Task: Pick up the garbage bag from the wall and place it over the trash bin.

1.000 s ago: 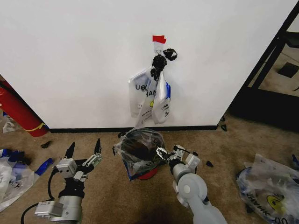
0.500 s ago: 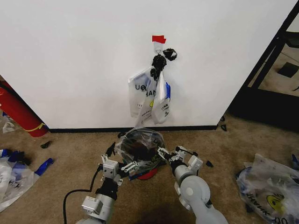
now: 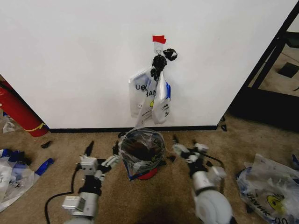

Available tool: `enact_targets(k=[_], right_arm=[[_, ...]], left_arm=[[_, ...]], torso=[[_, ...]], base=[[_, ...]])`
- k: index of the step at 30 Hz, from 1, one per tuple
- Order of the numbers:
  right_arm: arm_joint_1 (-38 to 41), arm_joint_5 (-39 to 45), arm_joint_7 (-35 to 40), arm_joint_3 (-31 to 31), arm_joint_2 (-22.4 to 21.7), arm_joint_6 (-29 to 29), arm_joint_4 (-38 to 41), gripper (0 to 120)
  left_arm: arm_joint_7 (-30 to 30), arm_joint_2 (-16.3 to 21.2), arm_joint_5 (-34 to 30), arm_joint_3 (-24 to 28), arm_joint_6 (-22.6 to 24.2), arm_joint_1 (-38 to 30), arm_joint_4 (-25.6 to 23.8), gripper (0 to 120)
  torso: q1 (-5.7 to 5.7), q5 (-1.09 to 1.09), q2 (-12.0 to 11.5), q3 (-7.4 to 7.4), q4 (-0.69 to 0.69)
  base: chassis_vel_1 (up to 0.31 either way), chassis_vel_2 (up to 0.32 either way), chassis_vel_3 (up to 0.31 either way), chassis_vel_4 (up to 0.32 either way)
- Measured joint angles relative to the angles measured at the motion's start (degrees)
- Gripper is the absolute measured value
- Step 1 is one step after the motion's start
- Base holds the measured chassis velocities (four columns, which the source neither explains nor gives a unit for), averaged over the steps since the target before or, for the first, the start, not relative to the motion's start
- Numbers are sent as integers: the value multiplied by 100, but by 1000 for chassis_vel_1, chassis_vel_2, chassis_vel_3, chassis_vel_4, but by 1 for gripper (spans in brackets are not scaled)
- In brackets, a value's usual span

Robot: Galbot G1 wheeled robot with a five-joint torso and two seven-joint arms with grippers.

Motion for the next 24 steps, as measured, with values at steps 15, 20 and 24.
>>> enact_targets(k=[15,20,24], right_arm=[[-1718,-792,-246,707,466,1367,963,100],[-1656,-877,-229,650,566,1196,1157,100],[-1598,-968,-183,565,617,1028,1215,100]], left_arm=[[-11,-227,215,-74,-222,219,-11,100],[-41,-276,402,26,-222,216,-40,100],[-63,-331,480,65,-219,210,-63,100]], torso=[[-1,-1,0,0,-1],[-1,-1,0,0,0],[0,-1,0,0,-1]], base=[[0,0,0,0],[0,0,0,0],[0,0,0,0]])
